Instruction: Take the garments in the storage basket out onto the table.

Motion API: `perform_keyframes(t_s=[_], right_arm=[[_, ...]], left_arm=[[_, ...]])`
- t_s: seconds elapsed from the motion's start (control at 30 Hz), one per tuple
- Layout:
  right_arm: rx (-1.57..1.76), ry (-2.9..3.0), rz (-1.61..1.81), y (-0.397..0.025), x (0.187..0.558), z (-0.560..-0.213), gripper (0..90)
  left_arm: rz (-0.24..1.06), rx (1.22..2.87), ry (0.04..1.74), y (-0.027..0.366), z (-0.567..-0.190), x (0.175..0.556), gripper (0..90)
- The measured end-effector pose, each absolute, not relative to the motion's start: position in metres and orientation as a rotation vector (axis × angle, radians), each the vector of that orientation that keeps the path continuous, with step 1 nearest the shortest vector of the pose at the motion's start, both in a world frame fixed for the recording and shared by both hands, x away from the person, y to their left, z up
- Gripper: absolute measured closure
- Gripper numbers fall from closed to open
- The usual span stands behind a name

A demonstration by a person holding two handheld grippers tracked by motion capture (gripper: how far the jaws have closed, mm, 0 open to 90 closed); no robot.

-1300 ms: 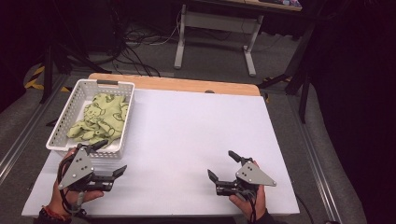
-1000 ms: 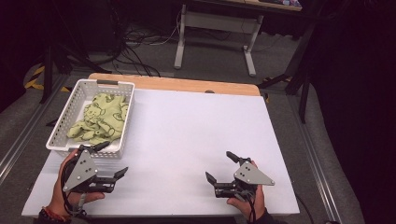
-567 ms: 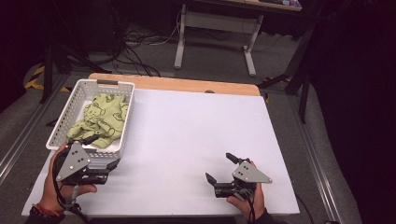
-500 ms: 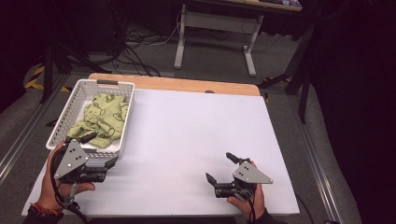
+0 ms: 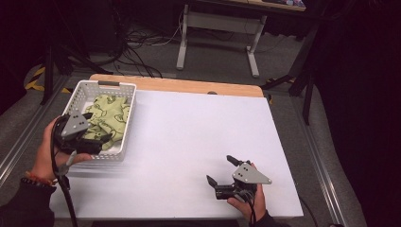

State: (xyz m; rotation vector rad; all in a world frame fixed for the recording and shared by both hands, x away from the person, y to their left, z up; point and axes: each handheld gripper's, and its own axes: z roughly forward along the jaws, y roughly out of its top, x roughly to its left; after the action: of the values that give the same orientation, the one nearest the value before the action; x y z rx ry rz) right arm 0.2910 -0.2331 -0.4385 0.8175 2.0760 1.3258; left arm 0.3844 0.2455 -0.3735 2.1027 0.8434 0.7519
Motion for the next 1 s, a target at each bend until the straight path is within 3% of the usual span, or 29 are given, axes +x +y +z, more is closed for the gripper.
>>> perform_keyframes(t_s=[0.5, 0.6, 0.7, 1.0], right_arm=[[0.807, 2.112, 1.311, -0.232, 0.293, -0.444, 6.9], [0.797, 2.142, 1.283, -0.230, 0.293, -0.446, 7.2], [0.795, 2.153, 1.276, -0.228, 0.293, -0.447, 7.1], [0.807, 2.186, 1.265, -0.228, 0.295, -0.450, 6.9]], left_arm=[[0.463, 2.283, 1.142, 0.250, -0.409, 0.483, 11.1], [0.361, 2.346, 1.194, 0.248, -0.419, 0.495, 8.6], [0.345, 2.338, 1.229, 0.247, -0.425, 0.500, 6.2], [0.214, 2.377, 1.315, 0.243, -0.441, 0.510, 8.6]])
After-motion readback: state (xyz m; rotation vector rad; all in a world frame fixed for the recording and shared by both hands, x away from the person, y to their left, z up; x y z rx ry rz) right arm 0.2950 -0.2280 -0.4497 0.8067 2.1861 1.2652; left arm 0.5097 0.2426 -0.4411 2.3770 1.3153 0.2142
